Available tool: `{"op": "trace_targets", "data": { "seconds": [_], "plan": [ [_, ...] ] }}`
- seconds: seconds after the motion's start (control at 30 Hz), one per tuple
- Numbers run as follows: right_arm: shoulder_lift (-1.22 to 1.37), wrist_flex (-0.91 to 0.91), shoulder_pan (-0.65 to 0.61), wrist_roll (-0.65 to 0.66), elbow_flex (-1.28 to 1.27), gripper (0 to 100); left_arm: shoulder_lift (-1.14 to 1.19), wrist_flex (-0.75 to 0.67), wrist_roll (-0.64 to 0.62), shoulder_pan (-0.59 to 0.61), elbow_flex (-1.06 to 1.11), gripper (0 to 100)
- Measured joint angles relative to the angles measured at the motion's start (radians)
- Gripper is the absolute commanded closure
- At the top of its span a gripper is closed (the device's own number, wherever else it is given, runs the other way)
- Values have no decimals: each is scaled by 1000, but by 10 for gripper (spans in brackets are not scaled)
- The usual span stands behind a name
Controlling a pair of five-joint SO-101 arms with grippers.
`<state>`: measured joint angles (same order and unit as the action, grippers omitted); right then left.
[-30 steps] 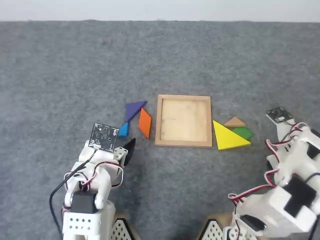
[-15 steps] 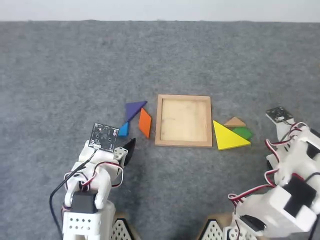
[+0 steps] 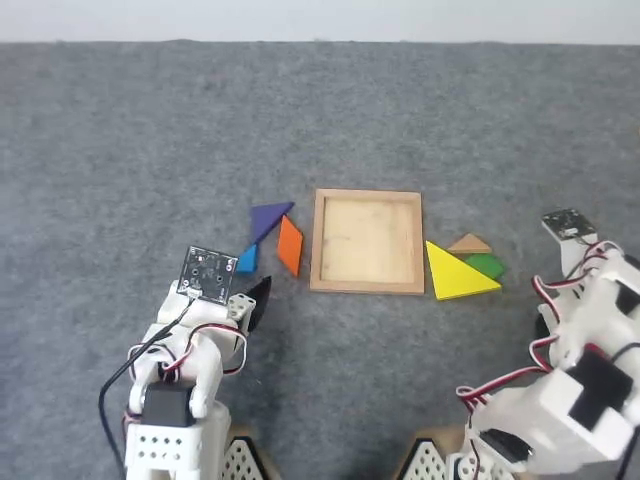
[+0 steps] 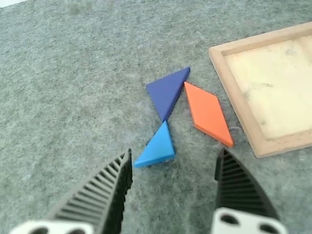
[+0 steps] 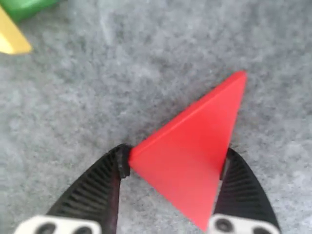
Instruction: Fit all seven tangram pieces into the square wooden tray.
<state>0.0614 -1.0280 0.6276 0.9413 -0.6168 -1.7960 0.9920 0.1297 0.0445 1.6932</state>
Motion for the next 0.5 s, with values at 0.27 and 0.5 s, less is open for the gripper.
{"op": "trace_targets", "data": {
  "seconds": [0.27, 0.5],
  "plan": [
    [14, -166, -87, -104, 115, 845, 0, 0, 0, 0, 0, 732],
    [12, -204, -241, -226, 176, 845, 0, 0, 0, 0, 0, 732]
  ]
}}
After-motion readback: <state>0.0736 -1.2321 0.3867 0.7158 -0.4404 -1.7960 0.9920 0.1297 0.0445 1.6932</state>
